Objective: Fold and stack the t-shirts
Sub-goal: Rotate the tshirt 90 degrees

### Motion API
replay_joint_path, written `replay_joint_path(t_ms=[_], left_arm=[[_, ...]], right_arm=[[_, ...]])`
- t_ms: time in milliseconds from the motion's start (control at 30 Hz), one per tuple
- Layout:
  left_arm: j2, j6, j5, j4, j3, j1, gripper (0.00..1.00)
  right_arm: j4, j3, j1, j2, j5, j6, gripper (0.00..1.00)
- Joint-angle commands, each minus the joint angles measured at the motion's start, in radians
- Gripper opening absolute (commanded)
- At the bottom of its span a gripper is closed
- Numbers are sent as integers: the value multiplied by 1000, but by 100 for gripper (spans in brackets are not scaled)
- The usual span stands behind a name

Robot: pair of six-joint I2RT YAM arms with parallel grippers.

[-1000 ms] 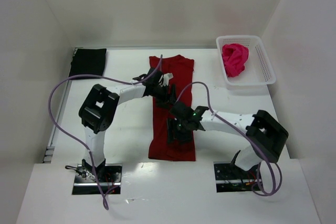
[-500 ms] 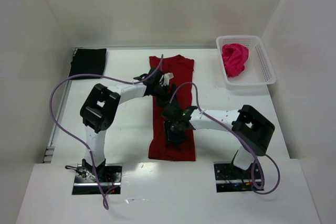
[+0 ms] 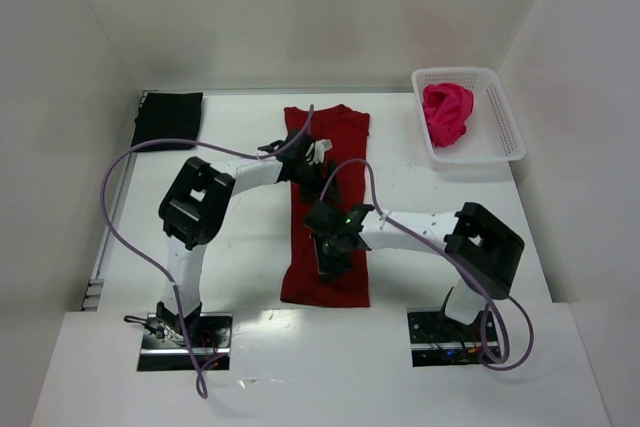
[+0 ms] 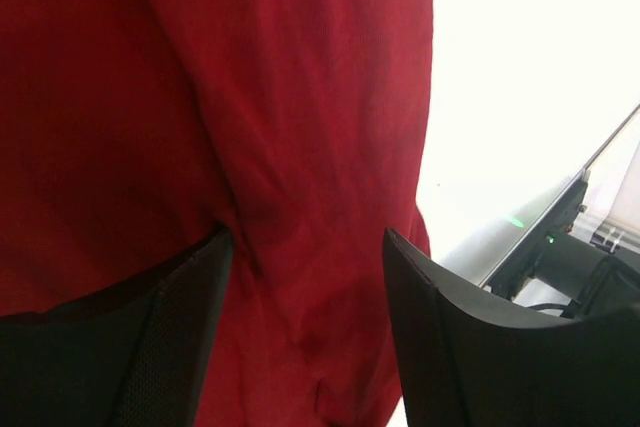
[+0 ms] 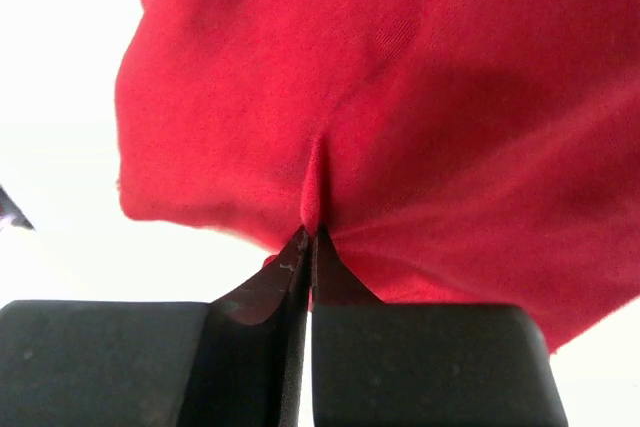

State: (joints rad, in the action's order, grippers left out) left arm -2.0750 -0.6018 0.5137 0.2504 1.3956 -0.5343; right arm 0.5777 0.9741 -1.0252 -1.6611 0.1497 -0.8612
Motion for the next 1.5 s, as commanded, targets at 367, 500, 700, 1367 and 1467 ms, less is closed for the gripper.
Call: replay_joint_path(t_ms=[367,500,700,1367,1467], left_arm=[[-51,40,-7,-7,63,14,70],[-40,50,-7,3,63,14,70],[53,92,-29,49,63,66,74],[101,152,-178,121,102,208,78],[101,163,-178,121,134,226,55]], right_arm=[[30,-31,-58,66,170,34,50],[118,-18,-58,90,-5,8,79],[160,-61,113,346,-105,-54,85],[-159,99,490,126,-415,129,46],[-183,173,523,103,-459,149,14]])
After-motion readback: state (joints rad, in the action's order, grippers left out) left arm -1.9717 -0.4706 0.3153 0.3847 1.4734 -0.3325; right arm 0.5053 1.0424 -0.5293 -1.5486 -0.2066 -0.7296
